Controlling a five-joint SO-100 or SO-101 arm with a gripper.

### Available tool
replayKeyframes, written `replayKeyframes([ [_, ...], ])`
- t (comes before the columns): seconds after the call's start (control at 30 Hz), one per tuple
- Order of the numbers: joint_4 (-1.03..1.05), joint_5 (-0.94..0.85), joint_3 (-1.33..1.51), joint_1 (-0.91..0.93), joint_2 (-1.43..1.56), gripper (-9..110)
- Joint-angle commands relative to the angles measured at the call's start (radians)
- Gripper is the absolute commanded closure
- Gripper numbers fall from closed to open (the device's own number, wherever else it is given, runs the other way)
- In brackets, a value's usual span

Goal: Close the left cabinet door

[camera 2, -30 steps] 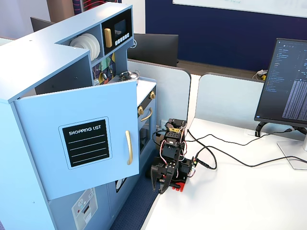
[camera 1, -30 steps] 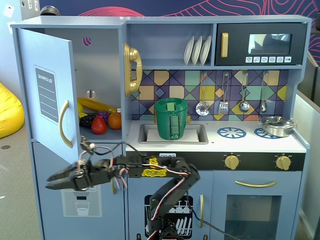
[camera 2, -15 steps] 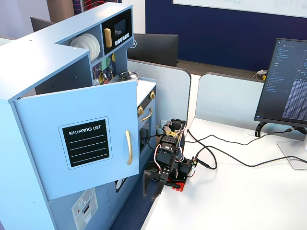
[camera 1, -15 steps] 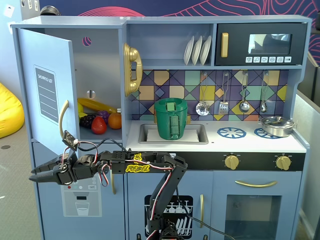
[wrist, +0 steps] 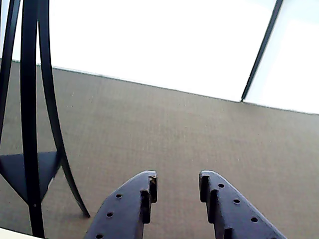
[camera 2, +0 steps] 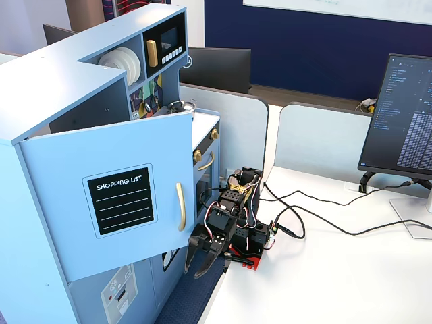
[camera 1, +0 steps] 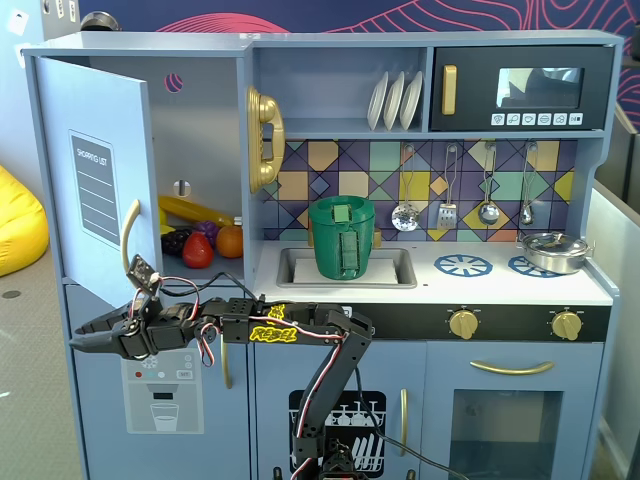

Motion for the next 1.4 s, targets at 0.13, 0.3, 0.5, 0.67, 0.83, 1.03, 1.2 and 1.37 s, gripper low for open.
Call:
replayKeyframes([
  [0.13,-0.018,-0.006,0.040,0.140,0.117,102],
  [0.3,0.002,-0.031,0.054,0.268,0.153,102],
  [0.5,-0.031,-0.064,0.072,0.446,0.179,102],
  [0.67,-0.106,-0.067,0.138,0.588,0.204,102],
  [0.83,-0.178,-0.072,0.158,0.713,0.195,102],
  [1.03,-0.224,-0.067,0.130,0.790,0.164,101],
  [1.2,-0.172,-0.066,0.150,0.773,0.202,101],
  [1.37,0.021,-0.057,0.233,0.716,0.370,101],
])
